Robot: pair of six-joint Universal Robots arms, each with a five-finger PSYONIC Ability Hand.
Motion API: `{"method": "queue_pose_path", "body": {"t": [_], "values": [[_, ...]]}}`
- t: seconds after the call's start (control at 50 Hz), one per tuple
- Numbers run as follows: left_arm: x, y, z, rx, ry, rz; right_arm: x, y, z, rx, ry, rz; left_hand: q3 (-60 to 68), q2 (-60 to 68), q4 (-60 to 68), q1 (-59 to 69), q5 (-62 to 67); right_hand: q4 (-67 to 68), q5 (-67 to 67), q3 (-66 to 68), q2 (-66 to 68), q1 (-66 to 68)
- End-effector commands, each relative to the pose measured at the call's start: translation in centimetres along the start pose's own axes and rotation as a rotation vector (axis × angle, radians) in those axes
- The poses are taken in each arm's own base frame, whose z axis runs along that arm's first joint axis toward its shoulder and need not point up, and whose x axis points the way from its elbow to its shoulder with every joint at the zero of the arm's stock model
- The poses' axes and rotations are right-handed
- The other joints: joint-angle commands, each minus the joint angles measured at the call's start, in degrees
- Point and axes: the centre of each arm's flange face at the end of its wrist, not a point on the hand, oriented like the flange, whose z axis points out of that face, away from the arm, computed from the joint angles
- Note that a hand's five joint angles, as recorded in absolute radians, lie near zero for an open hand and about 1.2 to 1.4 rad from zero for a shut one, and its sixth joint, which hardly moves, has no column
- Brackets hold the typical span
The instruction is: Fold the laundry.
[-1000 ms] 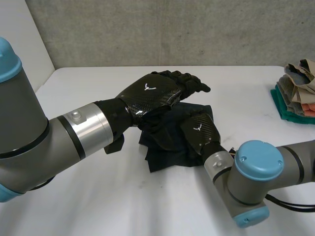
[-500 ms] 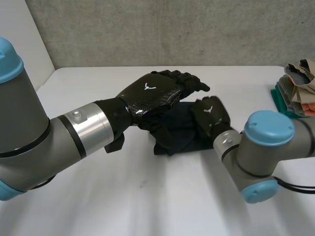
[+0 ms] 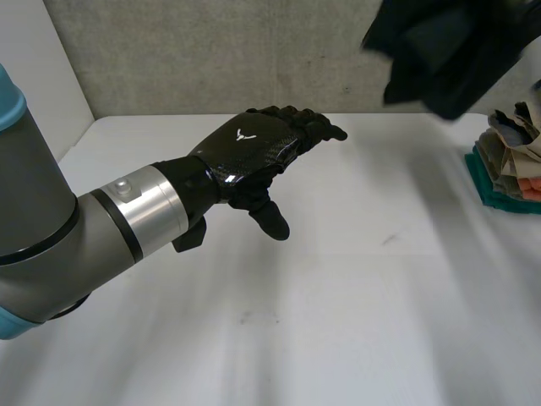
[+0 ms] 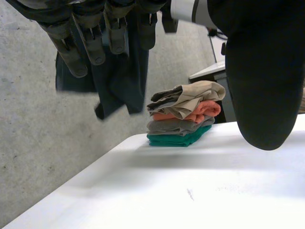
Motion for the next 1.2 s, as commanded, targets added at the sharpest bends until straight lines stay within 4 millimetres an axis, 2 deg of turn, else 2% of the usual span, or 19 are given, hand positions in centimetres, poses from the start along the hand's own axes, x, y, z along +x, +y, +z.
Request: {"method": "queue_pose_path", "body": {"t": [0.02,0.08,0.1,0.16,0.18,0.24,0.26,0.34,0.42,0.56,0.72,0.76,0.78,0.8,0.82,0.96,1.2], "values": [[0.1,0.1,0.0,-0.003,0.004,-0.012,9.8,4.8,0.4,0.045,0.054,0.0,-0.9,-0.5,-0.4,-0.4,-1.5,11.8,15.6,12.7,12.8,25.9],[0.1,0.1,0.0,-0.004,0.004,-0.023,11.0,8.0,-0.7,0.029,0.044,0.015,-0.9,-0.5,-0.4,-0.4,-1.5,11.8,15.6,12.7,12.8,25.9],[0.1,0.2,0.0,-0.005,0.004,-0.027,11.4,10.0,-1.5,0.012,0.032,0.033,-0.9,-0.5,-0.4,-0.4,-1.5,11.8,15.6,12.7,12.8,25.9],[0.1,0.2,0.0,-0.005,0.004,-0.03,11.2,12.8,-3.0,-0.025,0.007,0.059,-0.9,-0.5,-0.4,-0.4,-1.5,11.8,15.6,12.7,12.8,25.9],[0.2,0.2,0.0,-0.005,0.006,-0.03,11.2,14.9,-4.3,-0.062,-0.001,0.069,-0.9,-0.5,-0.4,-0.4,-1.5,11.8,15.6,12.7,12.8,25.9],[0.2,0.3,0.0,-0.006,0.006,-0.031,12.1,18.7,-7.2,-0.143,0.002,0.079,-0.9,-0.5,-0.4,-0.4,-1.5,11.8,15.6,12.7,12.8,25.9],[0.2,0.3,0.0,-0.006,0.006,-0.031,12.4,21.0,-9.2,-0.2,0.003,0.094,-0.9,-0.5,-0.4,-0.4,-1.5,11.8,15.6,12.7,12.8,25.9],[0.2,0.5,0.1,-0.011,0.008,-0.034,12.1,24.1,-12.9,-0.292,-0.034,0.123,-0.7,-0.3,-0.2,-0.3,-1.3,11.8,15.6,12.7,12.8,25.9],[0.3,0.6,0.1,-0.015,0.01,-0.037,12.8,25.1,-15.3,-0.344,-0.056,0.087,-0.7,-0.3,-0.2,-0.3,-1.3,11.8,15.6,12.7,12.8,25.9],[0.4,0.8,0.1,-0.022,0.011,-0.042,12.3,24.5,-16.1,-0.356,-0.097,0.057,-0.7,-0.3,-0.2,-0.3,-1.3,11.8,15.6,12.7,12.8,25.9],[0.5,0.9,0.1,-0.023,0.013,-0.043,12.1,24.2,-15.9,-0.353,-0.104,0.042,-0.7,-0.3,-0.2,-0.3,-1.3,9.7,13.5,10.6,10.7,23.8],[0.5,0.9,0.1,-0.023,0.013,-0.045,12.2,24.1,-15.9,-0.358,-0.095,0.035,-0.7,-0.3,-0.2,-0.3,-1.3,-16.3,-12.4,-15.3,-15.3,-2.2],[0.4,0.9,0.1,-0.023,0.013,-0.045,12.4,23.9,-15.9,-0.363,-0.087,0.028,-0.7,-0.3,-0.2,-0.3,-1.3,-41.6,-37.7,-40.6,-40.6,-27.5],[0.4,0.9,0.1,-0.023,0.011,-0.046,12.7,23.7,-15.8,-0.361,-0.078,0.022,-0.7,-0.3,-0.2,-0.3,-1.3,-53.1,-49.3,-52.2,-52.1,-39.1],[0.5,0.9,0.1,-0.023,0.014,-0.046,13.1,23.4,-15.6,-0.359,-0.064,0.014,-0.7,-0.3,-0.2,-0.3,-1.3,-58.2,-54.4,-57.3,-57.2,-44.1],[0.5,0.8,0.1,-0.022,0.016,-0.047,15.0,19.3,-14.2,-0.39,0.06,0.008,-0.7,-0.3,-0.2,-0.3,-1.3,-58.2,-54.4,-57.3,-57.2,-44.1],[0.8,0.4,-0.1,-0.011,0.02,-0.052,14.9,15.8,-14.6,-0.568,0.06,0.169,-0.7,-0.3,-0.2,-0.3,-1.3,-58.2,-54.4,-57.3,-57.2,-44.1]]}}
